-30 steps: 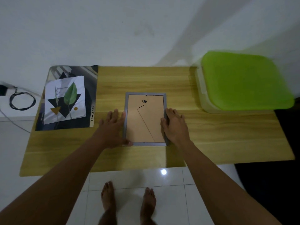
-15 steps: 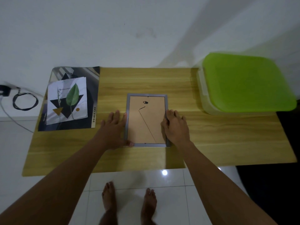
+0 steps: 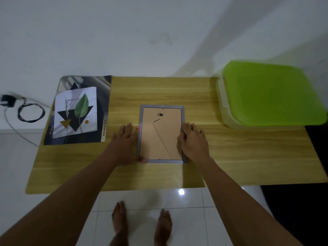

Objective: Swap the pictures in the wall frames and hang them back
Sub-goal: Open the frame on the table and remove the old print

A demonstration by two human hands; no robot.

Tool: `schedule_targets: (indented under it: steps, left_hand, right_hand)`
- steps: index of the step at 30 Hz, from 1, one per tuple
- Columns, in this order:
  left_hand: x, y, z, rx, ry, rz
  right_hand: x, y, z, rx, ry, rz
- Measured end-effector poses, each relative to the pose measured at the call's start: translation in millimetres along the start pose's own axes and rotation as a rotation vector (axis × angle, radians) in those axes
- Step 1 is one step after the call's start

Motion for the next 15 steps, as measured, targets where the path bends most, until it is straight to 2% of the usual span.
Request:
schedule_targets:
  steps: [3,6,11,15]
  left_hand:
    - [0,-1,-1,0.01,-0.001,-0.003]
    - [0,-2,-1,0.014,0.004,0.005]
    - [1,1,-1,0.002,0.013,0.012]
    - [3,1,-2,0.009,0.009,0.013]
  right_hand:
    - [5,-4,16,0.105,-0.087,-0.013]
    - [31,-2,32,0.043,-0.124,0.012]
    - [87,31,27,-0.08,-0.054,0.233]
    - [116,45,16,-0.085,-0.013,0.315]
Point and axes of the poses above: each hand's wrist, its own x-axis towards the middle knuckle, its own z-axis out of the back of the hand, y = z × x, the point moved 7 cm from there along x, towards the middle knuckle
